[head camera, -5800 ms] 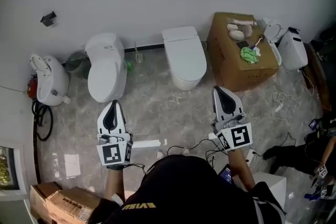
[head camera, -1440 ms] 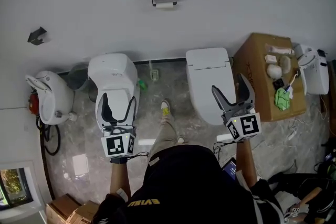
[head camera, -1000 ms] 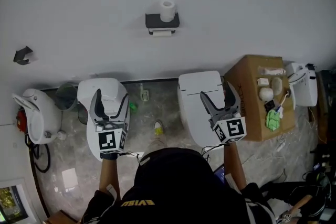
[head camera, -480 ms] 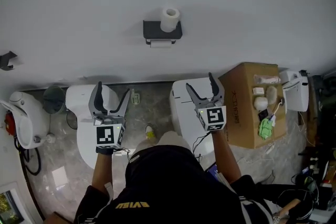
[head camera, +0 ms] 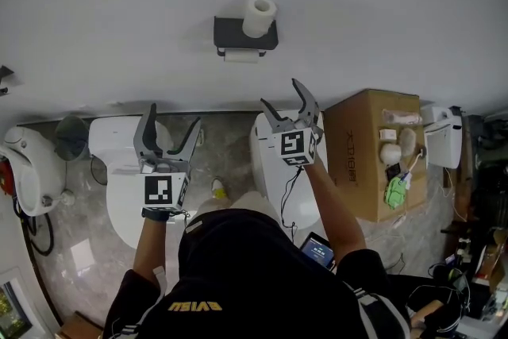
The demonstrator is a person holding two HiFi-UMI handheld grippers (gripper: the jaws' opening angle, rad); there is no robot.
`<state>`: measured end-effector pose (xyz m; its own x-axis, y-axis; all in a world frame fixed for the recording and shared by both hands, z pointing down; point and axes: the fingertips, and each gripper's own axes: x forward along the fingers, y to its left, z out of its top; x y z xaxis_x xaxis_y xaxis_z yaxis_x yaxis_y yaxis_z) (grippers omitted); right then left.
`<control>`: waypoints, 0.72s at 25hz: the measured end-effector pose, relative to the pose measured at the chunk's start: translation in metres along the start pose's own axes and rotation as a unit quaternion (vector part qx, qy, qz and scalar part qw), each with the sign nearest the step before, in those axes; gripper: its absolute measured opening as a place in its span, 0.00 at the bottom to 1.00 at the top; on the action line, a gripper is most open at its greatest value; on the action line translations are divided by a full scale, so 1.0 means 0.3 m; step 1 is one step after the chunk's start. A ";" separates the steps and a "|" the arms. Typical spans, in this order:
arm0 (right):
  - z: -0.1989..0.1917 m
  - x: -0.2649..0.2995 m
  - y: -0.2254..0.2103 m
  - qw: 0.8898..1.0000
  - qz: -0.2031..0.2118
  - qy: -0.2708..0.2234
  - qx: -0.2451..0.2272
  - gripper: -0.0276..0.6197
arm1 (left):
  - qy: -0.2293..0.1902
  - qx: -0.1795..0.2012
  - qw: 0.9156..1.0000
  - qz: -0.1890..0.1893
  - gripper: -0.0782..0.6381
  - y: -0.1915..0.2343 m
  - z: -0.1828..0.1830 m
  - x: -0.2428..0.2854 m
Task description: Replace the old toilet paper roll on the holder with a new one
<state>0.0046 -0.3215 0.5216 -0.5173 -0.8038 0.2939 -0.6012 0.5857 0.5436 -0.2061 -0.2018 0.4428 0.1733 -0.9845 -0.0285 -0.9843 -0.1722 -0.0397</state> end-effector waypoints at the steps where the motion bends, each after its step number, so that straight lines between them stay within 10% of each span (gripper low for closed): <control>1: -0.002 0.027 0.005 1.000 0.000 0.004 -0.016 0.65 | 0.002 0.001 1.000 -0.001 0.66 -0.002 -0.002 0.006; 9: -0.042 0.201 0.048 0.980 -0.020 0.070 -0.183 0.64 | 0.000 0.006 1.000 -0.008 0.66 -0.019 0.043 0.001; 18: -0.074 0.410 0.080 0.968 -0.006 0.109 -0.224 0.59 | 0.020 0.040 0.999 0.003 0.66 0.020 0.020 -0.027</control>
<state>-0.0600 -0.4088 0.5882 -0.3414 -0.8423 0.4170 -0.2562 0.5103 0.8210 -0.2133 -0.1947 0.4367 0.1639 -0.9864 0.0116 -0.9793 -0.1642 -0.1184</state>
